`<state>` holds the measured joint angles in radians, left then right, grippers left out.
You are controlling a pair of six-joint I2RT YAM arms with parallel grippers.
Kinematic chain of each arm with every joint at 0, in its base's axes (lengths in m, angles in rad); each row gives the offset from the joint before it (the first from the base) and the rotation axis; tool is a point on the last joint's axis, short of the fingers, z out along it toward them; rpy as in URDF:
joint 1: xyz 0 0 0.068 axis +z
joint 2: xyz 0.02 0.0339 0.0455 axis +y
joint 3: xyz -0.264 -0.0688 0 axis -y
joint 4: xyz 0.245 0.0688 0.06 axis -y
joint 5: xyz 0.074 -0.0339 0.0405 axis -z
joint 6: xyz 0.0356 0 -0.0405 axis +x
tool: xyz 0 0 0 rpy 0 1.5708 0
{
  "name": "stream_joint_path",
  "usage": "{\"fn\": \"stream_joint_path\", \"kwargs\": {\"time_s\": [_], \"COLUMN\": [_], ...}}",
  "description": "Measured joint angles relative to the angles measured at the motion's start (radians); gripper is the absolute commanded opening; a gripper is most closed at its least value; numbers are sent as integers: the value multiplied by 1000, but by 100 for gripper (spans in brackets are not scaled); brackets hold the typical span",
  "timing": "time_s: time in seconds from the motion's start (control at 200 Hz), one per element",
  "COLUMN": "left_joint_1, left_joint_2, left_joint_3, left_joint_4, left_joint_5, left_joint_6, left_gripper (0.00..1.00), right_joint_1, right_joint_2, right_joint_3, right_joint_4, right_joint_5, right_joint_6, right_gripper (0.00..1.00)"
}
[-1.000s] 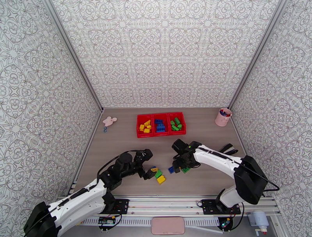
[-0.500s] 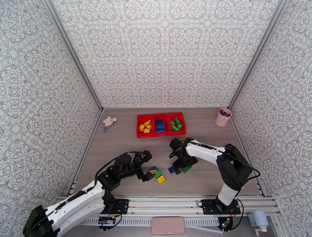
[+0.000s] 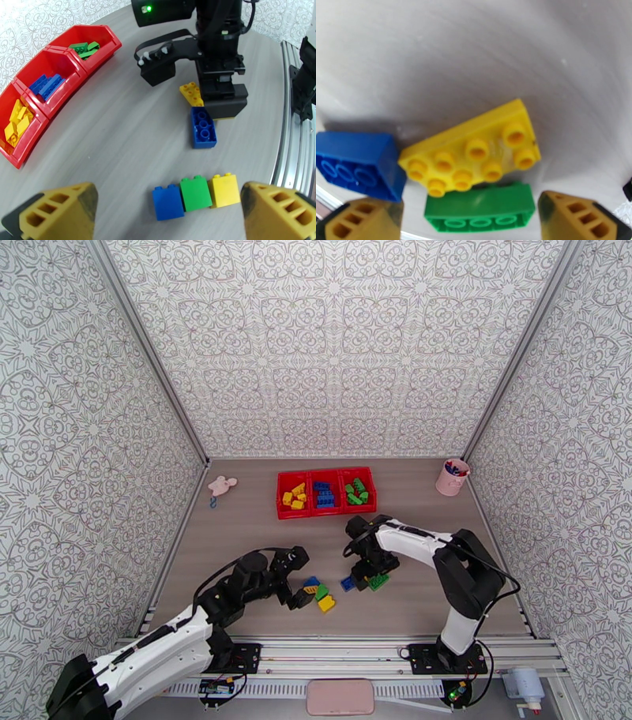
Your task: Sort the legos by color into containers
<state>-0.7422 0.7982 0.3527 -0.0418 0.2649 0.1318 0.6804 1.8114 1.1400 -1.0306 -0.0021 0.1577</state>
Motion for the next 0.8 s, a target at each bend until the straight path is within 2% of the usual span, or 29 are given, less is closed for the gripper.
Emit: {"fn": "stream_joint_path", "kwargs": {"time_s": [0.225, 0.355, 0.625, 0.8], "left_joint_1": [-2, -5, -6, -12], "left_joint_2": [8, 8, 35, 61], "left_joint_3": [0, 0, 0, 0], "left_joint_4": [0, 2, 38, 80], "left_joint_5": [0, 0, -2, -45], "left_joint_6": [0, 0, -1, -26], "left_gripper": [100, 100, 100, 100], "right_joint_1": [-3, -7, -8, -12], "right_joint_2": [17, 16, -63, -158], "right_joint_3": [0, 0, 20, 70], "right_joint_4": [-6, -22, -16, 118], "right_joint_5": [-5, 2, 23, 97], "right_joint_6": [0, 8, 40, 78], "right_gripper": [71, 65, 61, 55]}}
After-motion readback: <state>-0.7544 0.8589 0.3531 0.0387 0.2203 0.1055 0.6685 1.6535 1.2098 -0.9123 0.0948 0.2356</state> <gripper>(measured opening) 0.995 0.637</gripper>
